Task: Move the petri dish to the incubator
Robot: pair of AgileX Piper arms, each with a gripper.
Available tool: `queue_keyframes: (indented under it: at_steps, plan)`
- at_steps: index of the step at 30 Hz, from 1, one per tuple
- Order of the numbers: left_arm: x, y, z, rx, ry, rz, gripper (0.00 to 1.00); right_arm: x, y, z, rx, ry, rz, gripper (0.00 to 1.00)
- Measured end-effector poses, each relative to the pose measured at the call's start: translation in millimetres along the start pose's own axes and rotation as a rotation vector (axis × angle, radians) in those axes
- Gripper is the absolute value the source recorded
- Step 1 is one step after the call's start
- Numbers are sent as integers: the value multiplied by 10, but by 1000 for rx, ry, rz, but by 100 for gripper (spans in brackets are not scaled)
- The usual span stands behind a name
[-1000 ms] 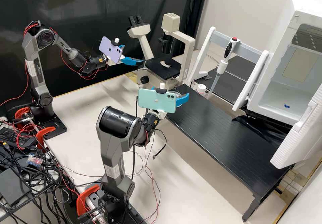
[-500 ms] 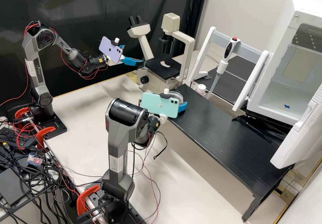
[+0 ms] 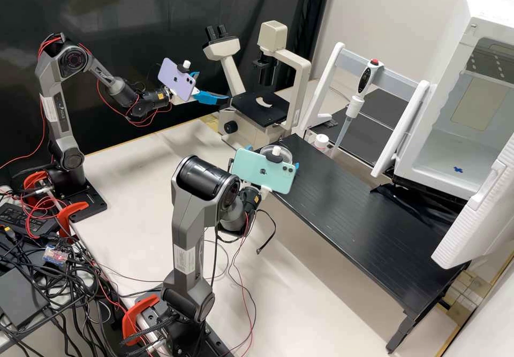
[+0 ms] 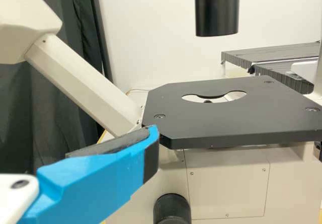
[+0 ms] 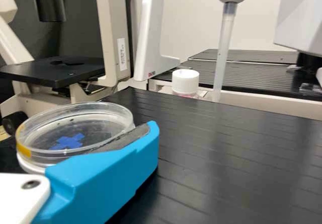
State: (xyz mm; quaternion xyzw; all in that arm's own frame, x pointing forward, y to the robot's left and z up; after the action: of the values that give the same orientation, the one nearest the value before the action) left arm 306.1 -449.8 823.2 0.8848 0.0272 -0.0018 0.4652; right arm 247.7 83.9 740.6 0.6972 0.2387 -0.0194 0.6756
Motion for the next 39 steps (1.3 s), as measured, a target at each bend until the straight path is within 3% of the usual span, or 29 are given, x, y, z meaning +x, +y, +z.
queue_keyframes:
  at_steps: [3,7,8,14,16,17,21,32,39]
  plan:
    - [0,0,0,0,0,0,100,-7,9,-10,-2,-2,0,0]
    - [0,0,0,0,0,0,100,-4,-8,-23,-29,1,-7,0]
    - [0,0,0,0,0,0,100,-4,-11,-27,-38,2,-8,100]
    - [0,0,0,0,0,0,100,2,-29,-39,-101,-11,1,100]
    - [0,0,0,0,0,0,100,2,-28,-37,-107,-16,5,100]
    - [0,0,0,0,0,0,100,2,-27,-36,-106,-18,6,0]
    - [0,0,0,0,0,0,100,2,-25,-34,-103,-20,9,0]
    - [0,0,0,0,0,0,100,-18,18,13,-29,-38,-11,0]
    - [0,0,0,0,0,0,100,8,40,12,-20,-42,-14,0]
